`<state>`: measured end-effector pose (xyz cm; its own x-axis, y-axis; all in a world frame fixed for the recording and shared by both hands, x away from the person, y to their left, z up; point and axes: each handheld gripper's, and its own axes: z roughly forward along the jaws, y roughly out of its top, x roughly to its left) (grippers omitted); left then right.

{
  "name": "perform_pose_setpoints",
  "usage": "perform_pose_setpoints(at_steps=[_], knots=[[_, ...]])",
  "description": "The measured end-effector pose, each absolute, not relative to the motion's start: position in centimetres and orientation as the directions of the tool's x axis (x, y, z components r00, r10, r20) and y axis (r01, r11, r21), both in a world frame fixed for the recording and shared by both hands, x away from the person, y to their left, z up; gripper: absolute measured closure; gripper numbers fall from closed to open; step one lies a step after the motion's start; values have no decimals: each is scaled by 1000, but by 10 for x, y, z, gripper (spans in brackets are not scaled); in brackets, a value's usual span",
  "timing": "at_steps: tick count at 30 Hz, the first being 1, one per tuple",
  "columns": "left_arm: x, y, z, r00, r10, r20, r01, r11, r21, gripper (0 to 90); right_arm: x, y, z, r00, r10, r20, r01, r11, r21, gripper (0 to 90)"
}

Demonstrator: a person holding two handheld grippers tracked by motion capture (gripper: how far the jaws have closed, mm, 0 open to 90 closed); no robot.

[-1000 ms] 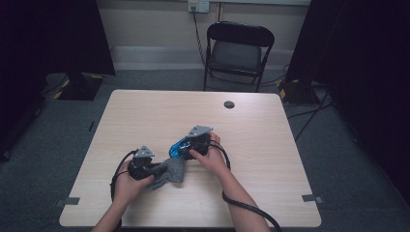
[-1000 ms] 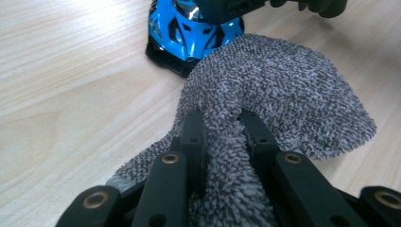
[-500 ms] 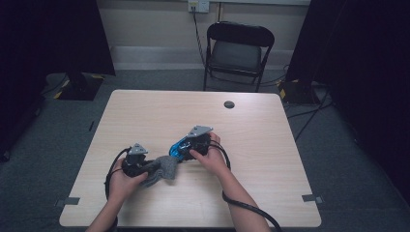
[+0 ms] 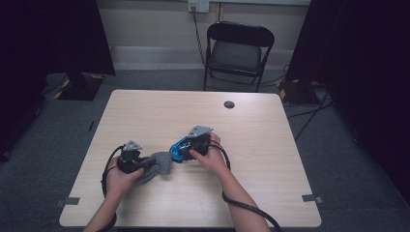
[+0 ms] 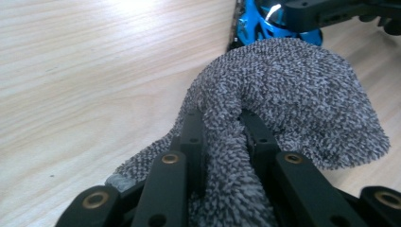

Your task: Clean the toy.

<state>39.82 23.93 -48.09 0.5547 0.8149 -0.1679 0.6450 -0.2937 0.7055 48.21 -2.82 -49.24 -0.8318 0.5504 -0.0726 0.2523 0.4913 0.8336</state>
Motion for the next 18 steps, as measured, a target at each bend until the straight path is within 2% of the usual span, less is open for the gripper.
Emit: perform_pose_setpoints(at_steps=[18], knots=[[404, 249, -481, 475, 861, -183, 668, -217, 712, 734, 482, -28, -493, -833, 548, -74, 250, 491, 834, 137]])
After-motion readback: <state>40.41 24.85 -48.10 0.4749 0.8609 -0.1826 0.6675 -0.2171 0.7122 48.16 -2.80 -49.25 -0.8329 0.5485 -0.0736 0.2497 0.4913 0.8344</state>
